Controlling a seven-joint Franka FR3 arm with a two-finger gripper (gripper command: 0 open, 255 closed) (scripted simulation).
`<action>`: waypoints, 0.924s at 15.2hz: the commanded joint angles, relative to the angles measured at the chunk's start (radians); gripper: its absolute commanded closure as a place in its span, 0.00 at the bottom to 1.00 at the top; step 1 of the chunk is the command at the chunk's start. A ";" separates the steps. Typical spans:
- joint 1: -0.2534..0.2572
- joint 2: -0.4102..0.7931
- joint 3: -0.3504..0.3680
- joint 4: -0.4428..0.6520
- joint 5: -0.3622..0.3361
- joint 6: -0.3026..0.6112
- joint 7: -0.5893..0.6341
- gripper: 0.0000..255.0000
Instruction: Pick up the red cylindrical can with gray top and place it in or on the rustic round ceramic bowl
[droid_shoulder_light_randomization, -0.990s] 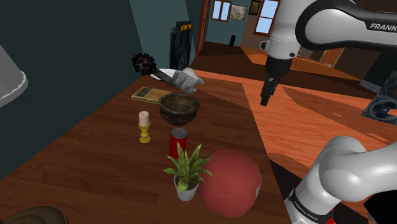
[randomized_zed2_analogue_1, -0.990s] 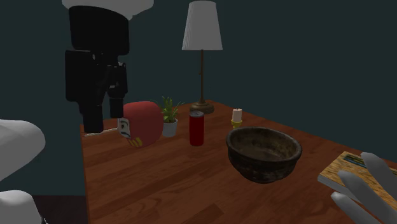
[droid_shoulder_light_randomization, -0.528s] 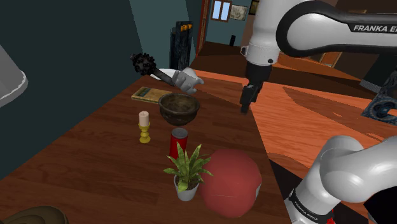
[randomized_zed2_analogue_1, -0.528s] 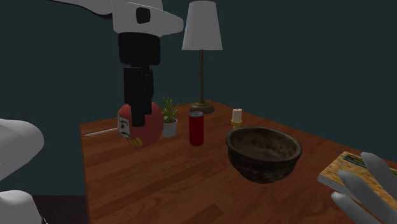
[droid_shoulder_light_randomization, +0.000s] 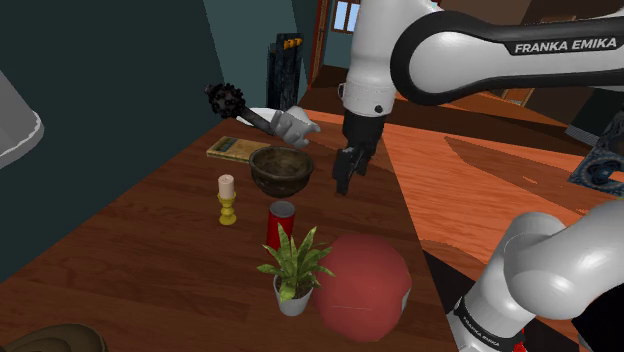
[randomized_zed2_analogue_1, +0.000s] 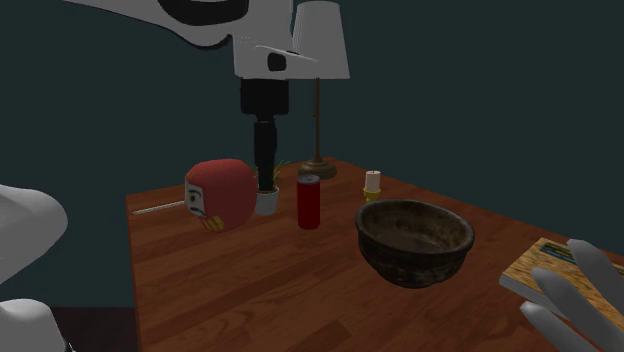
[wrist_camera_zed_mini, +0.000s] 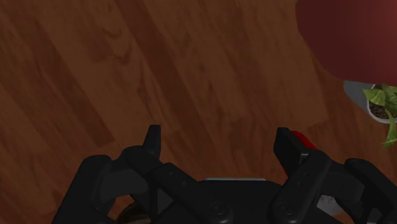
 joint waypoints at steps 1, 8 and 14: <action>0.007 0.055 0.031 0.033 0.014 0.028 0.036 0.00; 0.025 0.262 0.137 0.177 0.022 0.114 0.171 0.00; 0.034 0.342 0.172 0.201 0.008 0.176 0.219 0.00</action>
